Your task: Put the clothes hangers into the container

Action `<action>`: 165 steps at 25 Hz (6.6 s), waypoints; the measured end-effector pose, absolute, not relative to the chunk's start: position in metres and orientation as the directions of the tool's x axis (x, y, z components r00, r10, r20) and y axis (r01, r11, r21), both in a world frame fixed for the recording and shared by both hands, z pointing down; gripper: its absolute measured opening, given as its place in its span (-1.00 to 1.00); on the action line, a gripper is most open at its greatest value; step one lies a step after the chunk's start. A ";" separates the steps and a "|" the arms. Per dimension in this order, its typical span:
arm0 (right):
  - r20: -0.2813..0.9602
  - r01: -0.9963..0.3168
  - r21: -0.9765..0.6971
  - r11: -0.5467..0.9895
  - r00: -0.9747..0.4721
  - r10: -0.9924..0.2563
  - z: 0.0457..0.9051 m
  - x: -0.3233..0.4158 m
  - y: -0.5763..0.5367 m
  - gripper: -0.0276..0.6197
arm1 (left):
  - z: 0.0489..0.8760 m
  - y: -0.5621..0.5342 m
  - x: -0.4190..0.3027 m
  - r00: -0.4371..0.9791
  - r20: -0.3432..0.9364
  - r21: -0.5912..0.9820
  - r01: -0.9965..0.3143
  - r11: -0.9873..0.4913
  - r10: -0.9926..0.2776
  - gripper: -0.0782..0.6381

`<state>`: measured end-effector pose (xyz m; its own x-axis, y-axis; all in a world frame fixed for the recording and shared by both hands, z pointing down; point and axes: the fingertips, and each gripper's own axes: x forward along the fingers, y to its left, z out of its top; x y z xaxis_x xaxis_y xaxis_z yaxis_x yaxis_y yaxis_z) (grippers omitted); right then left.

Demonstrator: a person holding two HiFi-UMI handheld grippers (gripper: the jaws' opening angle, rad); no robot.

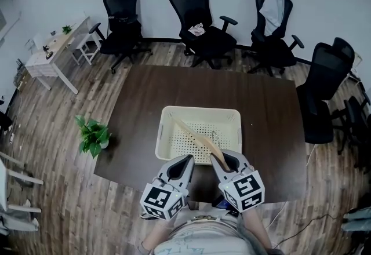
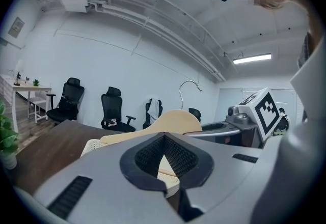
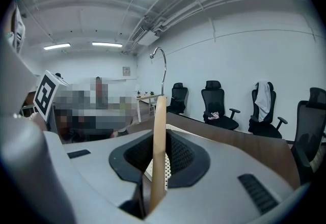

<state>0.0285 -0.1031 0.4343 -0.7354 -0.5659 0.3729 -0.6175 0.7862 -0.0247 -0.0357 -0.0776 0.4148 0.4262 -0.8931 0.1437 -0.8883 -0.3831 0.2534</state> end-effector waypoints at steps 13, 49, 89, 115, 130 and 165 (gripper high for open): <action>0.397 -0.597 -0.051 0.800 -0.748 -0.532 0.447 0.056 -0.120 -0.73 | 0.419 -0.096 -0.002 0.419 0.168 0.253 -0.893 -0.372 -0.892 -0.75; 0.466 -0.677 -0.051 0.735 -0.667 -0.582 0.472 0.004 -0.147 -0.73 | 0.429 -0.141 -0.041 0.581 0.176 0.274 -0.804 -0.527 -0.795 -0.75; 0.602 -0.650 -0.047 0.759 -0.625 -0.498 0.526 -0.040 -0.176 -0.73 | 0.458 -0.164 -0.078 0.589 0.217 0.338 -0.794 -0.506 -0.778 -0.75; 0.657 -0.632 -0.033 0.774 -0.597 -0.460 0.549 -0.053 -0.195 -0.73 | 0.476 -0.181 -0.087 0.587 0.244 0.363 -0.794 -0.488 -0.772 -0.75; 0.653 -0.640 -0.030 0.768 -0.594 -0.469 0.550 -0.048 -0.202 -0.73 | 0.485 -0.191 -0.090 0.580 0.261 0.365 -0.799 -0.478 -0.772 -0.75; 0.660 -0.688 0.029 0.725 -0.532 -0.531 0.553 -0.031 -0.223 -0.66 | 0.495 -0.192 -0.092 0.580 0.287 0.360 -0.803 -0.476 -0.762 -0.75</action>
<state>-0.0305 -0.2227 0.5525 -0.5320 -0.5308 0.6597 -0.6878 0.7253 0.0289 -0.0922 -0.1920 0.4949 0.5804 -0.7621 0.2870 -0.8026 -0.4757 0.3599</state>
